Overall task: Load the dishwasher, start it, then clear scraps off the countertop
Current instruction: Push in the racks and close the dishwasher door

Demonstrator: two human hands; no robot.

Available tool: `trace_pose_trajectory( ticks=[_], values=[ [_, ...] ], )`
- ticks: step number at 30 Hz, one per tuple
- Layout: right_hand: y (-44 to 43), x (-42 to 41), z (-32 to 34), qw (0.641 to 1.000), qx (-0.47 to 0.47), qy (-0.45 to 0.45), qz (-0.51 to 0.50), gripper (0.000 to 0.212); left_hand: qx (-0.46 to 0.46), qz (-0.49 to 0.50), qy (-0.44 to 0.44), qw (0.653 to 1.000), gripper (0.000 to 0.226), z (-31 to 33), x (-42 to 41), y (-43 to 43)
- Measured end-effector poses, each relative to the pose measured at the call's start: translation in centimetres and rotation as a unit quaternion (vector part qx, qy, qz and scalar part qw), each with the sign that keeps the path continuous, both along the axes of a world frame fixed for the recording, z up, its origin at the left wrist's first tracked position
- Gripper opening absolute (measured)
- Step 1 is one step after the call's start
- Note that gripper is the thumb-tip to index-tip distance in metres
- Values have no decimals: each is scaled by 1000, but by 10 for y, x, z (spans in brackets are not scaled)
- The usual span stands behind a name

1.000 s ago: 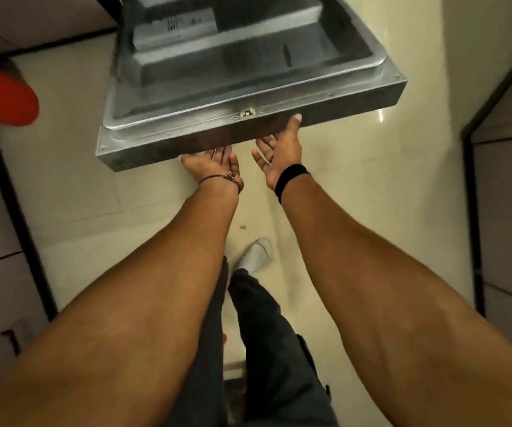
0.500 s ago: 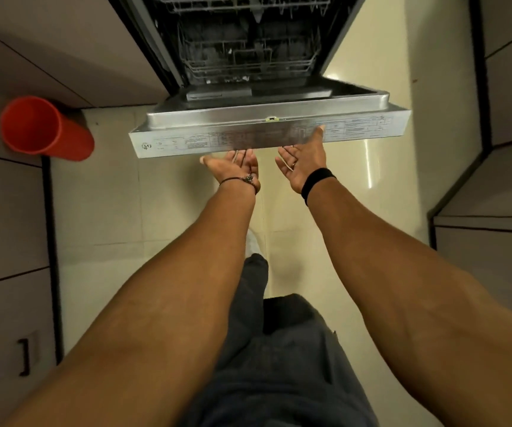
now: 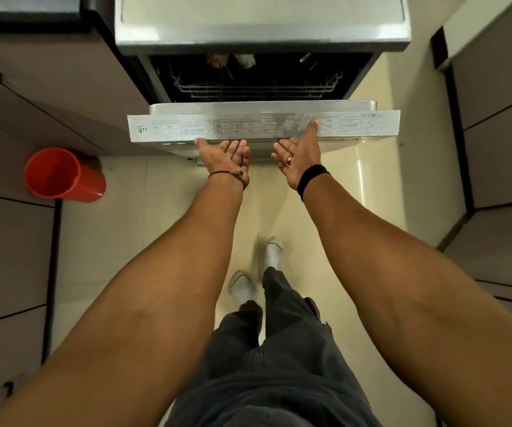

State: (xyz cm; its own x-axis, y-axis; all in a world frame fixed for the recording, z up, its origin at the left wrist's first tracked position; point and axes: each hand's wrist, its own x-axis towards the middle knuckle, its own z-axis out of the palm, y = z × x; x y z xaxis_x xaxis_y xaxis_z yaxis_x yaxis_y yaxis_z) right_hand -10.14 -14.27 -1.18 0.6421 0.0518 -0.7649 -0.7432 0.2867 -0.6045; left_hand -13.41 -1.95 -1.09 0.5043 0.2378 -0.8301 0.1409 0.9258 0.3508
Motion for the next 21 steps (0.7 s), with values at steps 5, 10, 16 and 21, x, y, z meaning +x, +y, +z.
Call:
trace_pose_trajectory(
  ticks=[5, 10, 16, 21],
  values=[
    [7, 43, 13, 999, 31, -16, 9, 91, 22, 5, -16, 1000, 84, 12, 42, 9],
    [13, 83, 16, 998, 37, -40, 19, 90, 44, -12, -37, 998, 85, 17, 79, 17],
    [20, 121, 18, 998, 36, -53, 18, 89, 49, -14, -53, 997, 83, 20, 112, 25],
    [24, 143, 16, 997, 31, -62, 22, 91, 40, -9, -57, 998, 84, 28, 133, 29]
  ],
)
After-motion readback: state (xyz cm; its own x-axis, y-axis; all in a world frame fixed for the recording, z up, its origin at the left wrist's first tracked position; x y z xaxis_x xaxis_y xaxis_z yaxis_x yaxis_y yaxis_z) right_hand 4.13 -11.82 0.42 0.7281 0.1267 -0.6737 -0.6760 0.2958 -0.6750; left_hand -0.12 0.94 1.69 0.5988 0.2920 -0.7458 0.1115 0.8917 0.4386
